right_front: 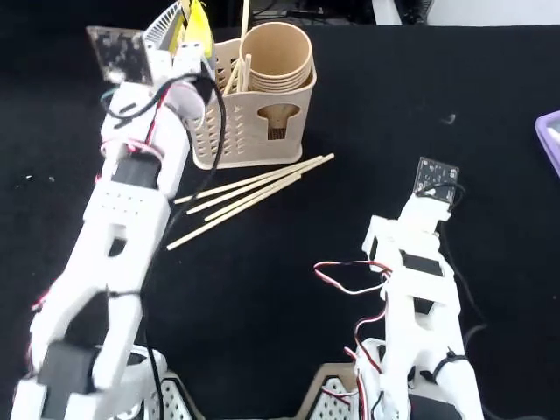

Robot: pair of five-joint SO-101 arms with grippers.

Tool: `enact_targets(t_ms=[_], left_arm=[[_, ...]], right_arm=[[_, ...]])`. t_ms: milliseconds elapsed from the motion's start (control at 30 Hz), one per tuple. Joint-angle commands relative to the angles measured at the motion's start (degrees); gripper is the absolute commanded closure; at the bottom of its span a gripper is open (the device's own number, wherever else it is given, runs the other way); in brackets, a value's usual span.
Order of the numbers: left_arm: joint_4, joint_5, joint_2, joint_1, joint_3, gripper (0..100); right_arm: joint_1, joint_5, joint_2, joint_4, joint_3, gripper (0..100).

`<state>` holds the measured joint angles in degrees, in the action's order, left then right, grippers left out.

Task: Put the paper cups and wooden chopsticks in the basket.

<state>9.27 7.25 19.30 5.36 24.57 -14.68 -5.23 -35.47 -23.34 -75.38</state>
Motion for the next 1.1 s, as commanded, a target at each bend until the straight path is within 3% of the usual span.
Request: enact_targets(t_ms=[0, 100, 233, 500, 767, 933, 1067], left_arm=[[-0.4, 0.5, -5.5, -2.3, -5.6, 97], [-2.3, 0.8, -5.5, -2.9, -4.6, 96], [-9.9, 1.0, -3.2, -3.0, -4.4, 88], [-17.6, 1.0, 5.3, -2.9, -3.9, 88], [-46.9, 0.4, 16.9, 2.3, -3.6, 87], [-64.9, -9.8, 16.1, 7.5, 0.0, 87], [-64.0, -17.9, 14.1, 8.3, 9.4, 87]], right_arm=[[0.9, -0.2, -1.5, 1.4, 2.9, 83.9], [0.9, -0.2, -1.5, 1.4, 3.0, 83.9], [0.9, -0.2, -1.5, 1.4, 3.0, 83.9], [0.9, -0.2, -1.5, 1.4, 2.9, 83.9], [0.9, -0.2, -1.5, 1.4, 2.9, 83.9], [0.9, -0.2, -1.5, 1.4, 2.8, 83.9], [0.9, -0.2, -1.5, 1.4, 2.9, 83.9]])
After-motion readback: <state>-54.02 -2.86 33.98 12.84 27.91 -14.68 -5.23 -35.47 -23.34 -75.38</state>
